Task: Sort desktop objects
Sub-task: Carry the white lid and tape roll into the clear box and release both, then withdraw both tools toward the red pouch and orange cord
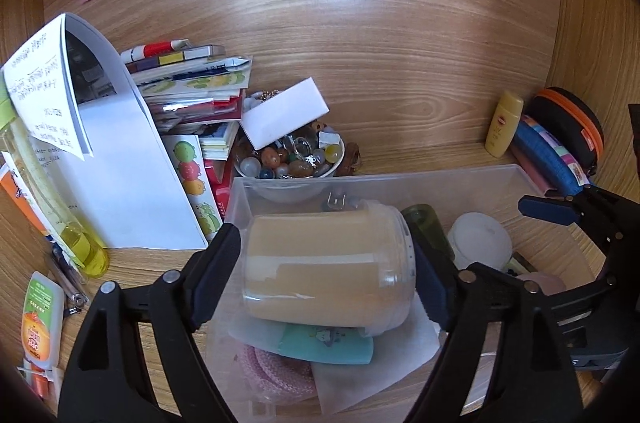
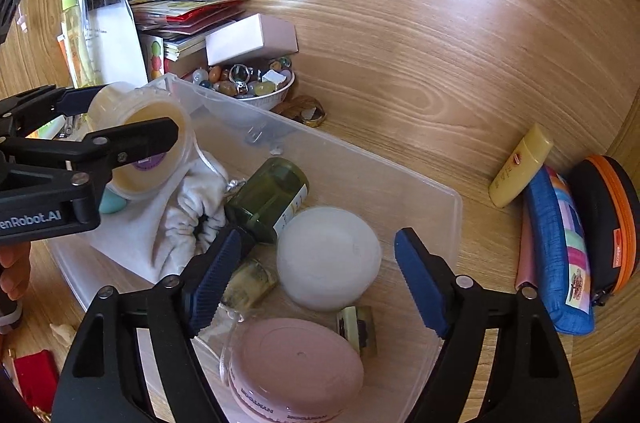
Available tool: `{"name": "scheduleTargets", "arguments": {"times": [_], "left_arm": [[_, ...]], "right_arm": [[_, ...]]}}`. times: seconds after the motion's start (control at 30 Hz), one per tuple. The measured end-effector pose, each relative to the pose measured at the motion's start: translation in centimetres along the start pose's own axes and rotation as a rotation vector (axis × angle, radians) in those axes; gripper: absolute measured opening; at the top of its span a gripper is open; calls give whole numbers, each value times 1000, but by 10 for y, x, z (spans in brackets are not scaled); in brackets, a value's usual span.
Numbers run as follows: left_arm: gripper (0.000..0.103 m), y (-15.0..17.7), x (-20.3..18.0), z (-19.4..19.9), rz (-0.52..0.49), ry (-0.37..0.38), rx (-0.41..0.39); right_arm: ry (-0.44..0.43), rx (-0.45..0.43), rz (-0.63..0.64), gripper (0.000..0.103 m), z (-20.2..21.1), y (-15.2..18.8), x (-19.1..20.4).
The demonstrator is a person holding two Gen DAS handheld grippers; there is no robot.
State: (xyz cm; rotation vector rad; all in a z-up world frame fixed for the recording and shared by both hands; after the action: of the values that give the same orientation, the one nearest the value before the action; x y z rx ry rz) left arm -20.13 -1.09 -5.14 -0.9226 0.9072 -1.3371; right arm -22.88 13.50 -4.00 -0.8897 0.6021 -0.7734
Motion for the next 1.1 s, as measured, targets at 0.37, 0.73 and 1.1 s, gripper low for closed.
{"name": "scheduleTargets", "arguments": {"times": [0.37, 0.73, 1.1], "left_arm": [[91, -8, 5, 11, 12, -8, -49], [97, -20, 11, 48, 19, 0, -94], [97, 0, 2, 105, -64, 6, -94]], "right_arm": [[-21, 0, -14, 77, 3, 1, 2], [-85, -90, -57, 81, 44, -21, 3], [-36, -140, -28, 88, 107, 9, 4]]}}
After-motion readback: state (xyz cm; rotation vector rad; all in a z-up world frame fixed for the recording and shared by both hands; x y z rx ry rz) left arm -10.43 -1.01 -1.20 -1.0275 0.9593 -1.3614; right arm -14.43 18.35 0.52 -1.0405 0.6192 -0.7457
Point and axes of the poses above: each gripper's, at about its wrist camera, not at the fingertips, and z roughly against the way its jaws point, x to its left, y to its underside, the point moved 4 cm from there along -z, roughly the way its jaws point, and after that the axes turned 15 degrees about -x, right-handed, at the moved point
